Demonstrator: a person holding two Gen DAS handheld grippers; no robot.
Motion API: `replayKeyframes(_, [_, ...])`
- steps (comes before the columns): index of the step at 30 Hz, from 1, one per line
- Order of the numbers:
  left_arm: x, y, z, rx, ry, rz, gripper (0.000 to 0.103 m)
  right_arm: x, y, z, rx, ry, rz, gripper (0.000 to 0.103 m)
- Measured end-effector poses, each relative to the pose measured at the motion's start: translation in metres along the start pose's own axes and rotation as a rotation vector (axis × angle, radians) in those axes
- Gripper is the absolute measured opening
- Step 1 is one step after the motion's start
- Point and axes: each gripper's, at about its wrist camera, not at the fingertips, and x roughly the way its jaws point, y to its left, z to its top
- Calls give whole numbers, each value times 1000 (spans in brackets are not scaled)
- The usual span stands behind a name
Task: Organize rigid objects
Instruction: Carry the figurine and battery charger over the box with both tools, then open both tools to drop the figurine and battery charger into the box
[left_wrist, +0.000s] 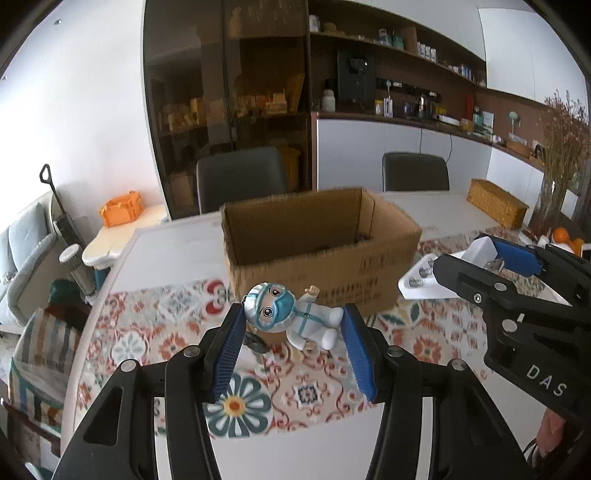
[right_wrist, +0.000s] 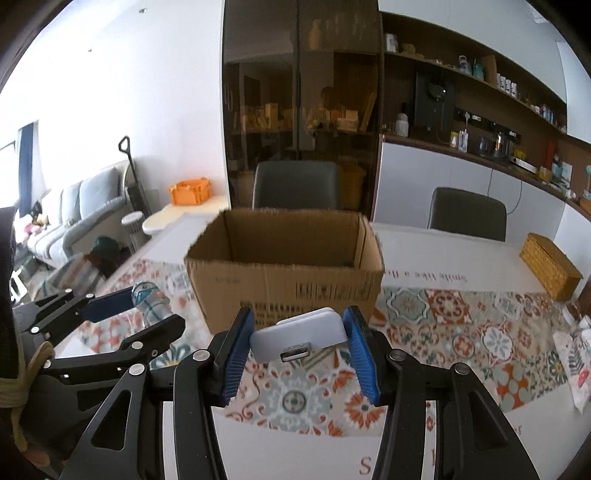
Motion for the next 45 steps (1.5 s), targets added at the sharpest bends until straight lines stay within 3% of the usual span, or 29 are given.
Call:
replayKeyframes(12, [7,5,63,14,-107,24,53,4,-9,58,-16,-122,16,50])
replayKeyframes(23, [41,19,116,-5,-104,47,53,39,-14,106,-32,-180,41,50])
replayKeyframes(27, [62,25,127,-33,-51,35,53,57,-19,118,-17,-149,64,50])
replayKeyframes(37, [107,30,128,-61,88,8,53,112,-36,127,34,21,128,50])
replayKeyframes(39, [111,29,126,-61,110,17,57,121,-39,125,46,49,137,50])
replayKeyframes(43, [111,34,120,-83,143,102,84,128,-43,121,60,81,138,50])
replayKeyframes(45, [108,40,117,-110,155,140,89,130,-43,120,61,92,142,50])
